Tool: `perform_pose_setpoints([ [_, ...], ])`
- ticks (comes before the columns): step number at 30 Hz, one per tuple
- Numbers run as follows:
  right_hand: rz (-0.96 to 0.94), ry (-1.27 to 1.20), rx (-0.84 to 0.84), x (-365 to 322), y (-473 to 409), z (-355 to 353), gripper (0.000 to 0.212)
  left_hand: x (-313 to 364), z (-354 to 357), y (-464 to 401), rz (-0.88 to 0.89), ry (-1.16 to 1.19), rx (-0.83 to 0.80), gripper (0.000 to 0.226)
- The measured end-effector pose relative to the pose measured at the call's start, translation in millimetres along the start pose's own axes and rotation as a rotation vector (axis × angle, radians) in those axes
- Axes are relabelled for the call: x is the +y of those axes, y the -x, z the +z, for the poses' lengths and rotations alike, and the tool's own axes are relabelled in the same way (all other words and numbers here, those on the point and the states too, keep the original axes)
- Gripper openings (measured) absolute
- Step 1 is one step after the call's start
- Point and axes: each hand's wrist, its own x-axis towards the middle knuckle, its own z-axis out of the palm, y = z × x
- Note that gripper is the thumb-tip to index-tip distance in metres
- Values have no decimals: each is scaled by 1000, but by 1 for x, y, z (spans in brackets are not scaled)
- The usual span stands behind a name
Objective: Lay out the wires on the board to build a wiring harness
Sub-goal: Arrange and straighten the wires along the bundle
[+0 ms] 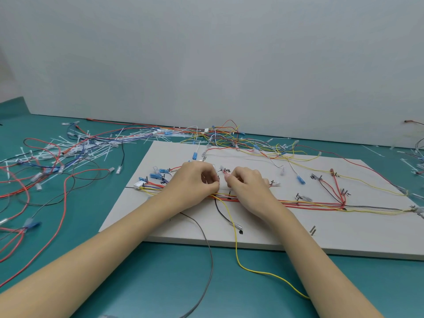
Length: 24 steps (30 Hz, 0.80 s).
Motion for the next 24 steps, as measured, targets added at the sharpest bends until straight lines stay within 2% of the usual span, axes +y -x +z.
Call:
perform_pose_setpoints([
  [7,-29,-121,49,-5,3,-4,23,3,-1,1,47,-76,-9,9],
  [11,-25,-267,47,-7,4,-7,24,7,0,3,35,-193,18,19],
  [15,-29,-353,80,-10,6,-8,24,12,-1,3,-49,-193,37,28],
  [24,-10,-390,117,-12,6,-9,29,15,-3,-1,-144,-142,-1,20],
])
